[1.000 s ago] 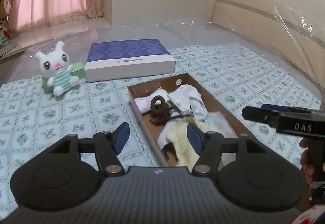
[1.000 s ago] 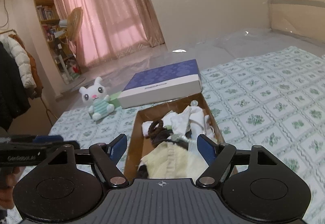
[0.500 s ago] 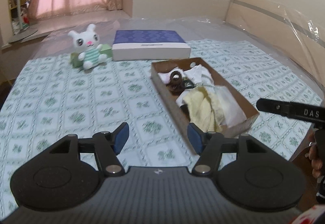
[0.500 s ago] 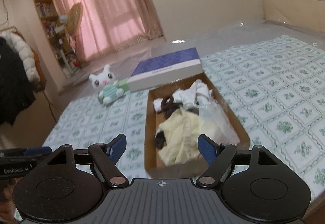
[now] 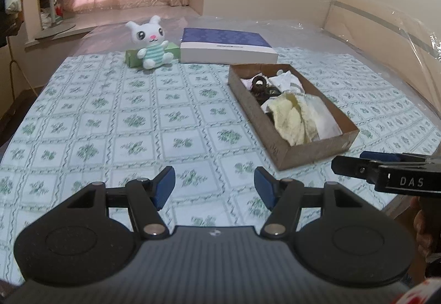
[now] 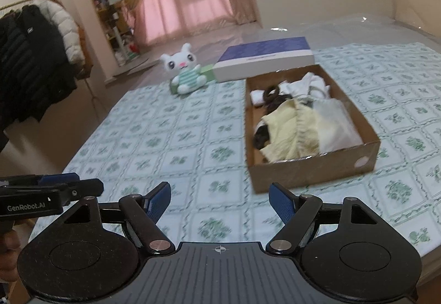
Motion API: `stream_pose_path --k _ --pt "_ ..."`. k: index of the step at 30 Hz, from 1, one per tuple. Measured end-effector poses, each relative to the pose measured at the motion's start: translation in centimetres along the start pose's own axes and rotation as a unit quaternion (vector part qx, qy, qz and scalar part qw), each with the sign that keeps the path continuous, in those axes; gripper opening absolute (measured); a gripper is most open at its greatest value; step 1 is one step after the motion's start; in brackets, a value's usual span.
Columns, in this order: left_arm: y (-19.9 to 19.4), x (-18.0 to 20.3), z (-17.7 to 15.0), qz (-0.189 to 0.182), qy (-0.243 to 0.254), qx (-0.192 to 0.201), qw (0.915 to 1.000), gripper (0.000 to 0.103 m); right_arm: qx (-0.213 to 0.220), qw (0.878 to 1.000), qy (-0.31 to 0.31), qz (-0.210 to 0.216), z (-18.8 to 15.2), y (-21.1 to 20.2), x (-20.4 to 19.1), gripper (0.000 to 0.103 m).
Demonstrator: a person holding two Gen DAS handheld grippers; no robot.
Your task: Organize soft objects
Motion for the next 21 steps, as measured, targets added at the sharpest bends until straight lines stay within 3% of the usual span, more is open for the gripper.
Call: stream_pose_path --k 21 --pt "-2.9 -2.0 -5.4 0.036 -0.021 -0.033 0.9986 0.061 -0.056 0.998 -0.030 0.019 -5.0 1.2 -2.8 0.078"
Point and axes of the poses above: each gripper's, at about its wrist camera, not at the fingertips, and y roughly the way its jaws point, x to its right, z to its top, the point moved 4 cm from there along y, roughly the way its jaws point, and after that the axes turned 15 degrees about x, right-handed, at the moved point
